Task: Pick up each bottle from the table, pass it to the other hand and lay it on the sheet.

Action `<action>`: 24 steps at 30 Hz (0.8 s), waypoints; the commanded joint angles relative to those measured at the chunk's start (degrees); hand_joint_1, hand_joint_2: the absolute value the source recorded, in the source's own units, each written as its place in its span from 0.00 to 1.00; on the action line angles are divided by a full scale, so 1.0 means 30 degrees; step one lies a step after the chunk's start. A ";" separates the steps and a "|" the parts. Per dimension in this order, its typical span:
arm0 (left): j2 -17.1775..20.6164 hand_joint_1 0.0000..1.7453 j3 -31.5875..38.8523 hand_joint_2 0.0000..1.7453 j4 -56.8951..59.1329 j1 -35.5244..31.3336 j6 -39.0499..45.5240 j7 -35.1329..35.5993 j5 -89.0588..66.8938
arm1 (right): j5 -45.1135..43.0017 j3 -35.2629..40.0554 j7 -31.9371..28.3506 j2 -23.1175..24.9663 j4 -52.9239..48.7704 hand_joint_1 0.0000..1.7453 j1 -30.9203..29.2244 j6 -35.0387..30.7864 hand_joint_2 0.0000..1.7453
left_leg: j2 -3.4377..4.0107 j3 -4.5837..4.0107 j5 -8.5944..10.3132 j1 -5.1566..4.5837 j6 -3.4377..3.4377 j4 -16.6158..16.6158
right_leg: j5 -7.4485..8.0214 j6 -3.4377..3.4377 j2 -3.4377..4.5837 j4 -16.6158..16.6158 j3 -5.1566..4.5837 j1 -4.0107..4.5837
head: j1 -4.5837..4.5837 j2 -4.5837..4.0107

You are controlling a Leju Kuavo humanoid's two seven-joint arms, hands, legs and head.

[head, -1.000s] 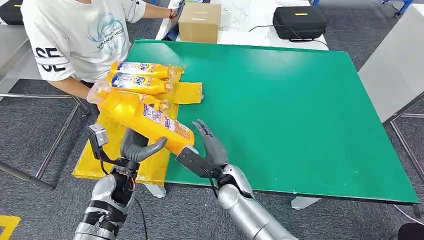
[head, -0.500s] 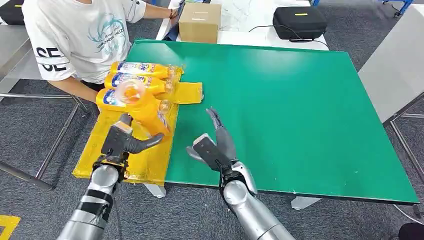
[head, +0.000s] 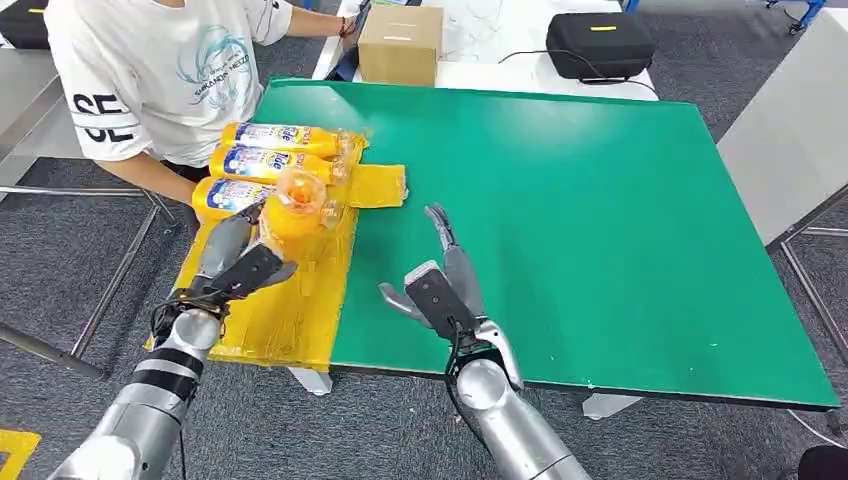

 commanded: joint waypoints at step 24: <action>0.2545 1.00 -0.9184 1.00 1.1039 -0.6561 -0.0156 0.3278 -1.3062 | -0.0155 0.0497 -0.0278 -0.0346 0.1014 0.00 -0.1346 0.1589 1.00 | -0.0043 0.0084 -0.0030 0.0027 -0.0030 0.0016 | -0.0047 -0.0030 -0.0038 0.0027 0.0093 0.0027 | 0.0000 0.0000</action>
